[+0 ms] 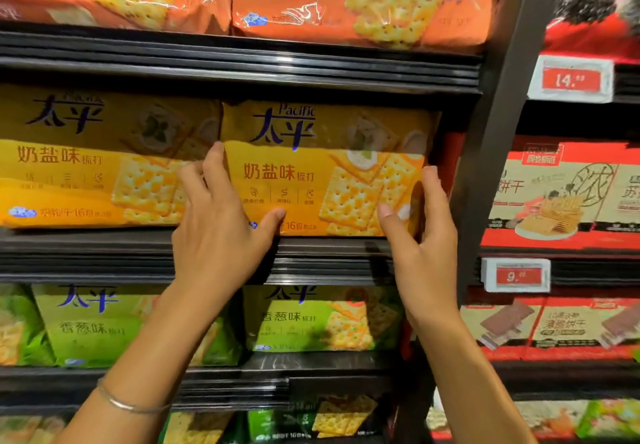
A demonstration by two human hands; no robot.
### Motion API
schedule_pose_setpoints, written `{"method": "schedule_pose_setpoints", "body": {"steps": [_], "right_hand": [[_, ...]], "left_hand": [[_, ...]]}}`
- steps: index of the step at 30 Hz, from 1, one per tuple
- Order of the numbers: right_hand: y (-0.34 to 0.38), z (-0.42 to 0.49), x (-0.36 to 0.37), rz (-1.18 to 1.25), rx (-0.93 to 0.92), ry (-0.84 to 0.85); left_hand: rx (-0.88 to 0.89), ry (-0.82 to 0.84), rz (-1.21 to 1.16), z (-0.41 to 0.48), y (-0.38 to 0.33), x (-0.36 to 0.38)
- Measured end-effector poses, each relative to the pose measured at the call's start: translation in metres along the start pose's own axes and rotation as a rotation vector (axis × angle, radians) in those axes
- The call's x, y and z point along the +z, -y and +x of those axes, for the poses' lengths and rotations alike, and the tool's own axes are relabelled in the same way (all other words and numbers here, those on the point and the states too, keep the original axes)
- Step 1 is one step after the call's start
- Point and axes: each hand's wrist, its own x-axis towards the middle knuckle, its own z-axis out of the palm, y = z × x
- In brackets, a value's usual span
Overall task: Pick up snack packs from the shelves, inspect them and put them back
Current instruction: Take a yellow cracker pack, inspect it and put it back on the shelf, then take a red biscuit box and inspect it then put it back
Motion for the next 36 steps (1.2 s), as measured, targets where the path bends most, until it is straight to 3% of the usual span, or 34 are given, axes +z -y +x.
{"method": "schedule_pose_setpoints", "body": {"steps": [3, 7, 14, 19, 26, 31, 36], "right_hand": [[-0.002, -0.011, -0.019, 0.163, 0.004, 0.119], [-0.002, -0.018, -0.055, 0.346, 0.031, 0.137], [-0.004, -0.025, -0.095, 0.395, 0.148, 0.285], [-0.005, -0.023, -0.1, 0.449, 0.201, 0.283], [-0.017, -0.011, -0.123, 0.51, 0.301, 0.247], [-0.01, 0.023, -0.179, 0.346, 0.165, 0.097], [-0.008, 0.07, -0.242, -0.095, -0.088, -0.139]], "left_hand": [[-0.029, -0.096, 0.01, -0.013, -0.007, 0.006], [0.009, -0.215, -0.018, -0.029, -0.016, 0.015], [-0.067, -0.182, -0.09, -0.046, -0.035, 0.024], [-0.097, -0.139, -0.08, -0.063, -0.051, 0.02], [-0.088, -0.093, -0.395, -0.131, -0.111, 0.041], [-0.429, 0.205, -1.113, -0.183, -0.188, 0.067], [-0.705, 0.626, -1.241, -0.198, -0.243, 0.095]]}}
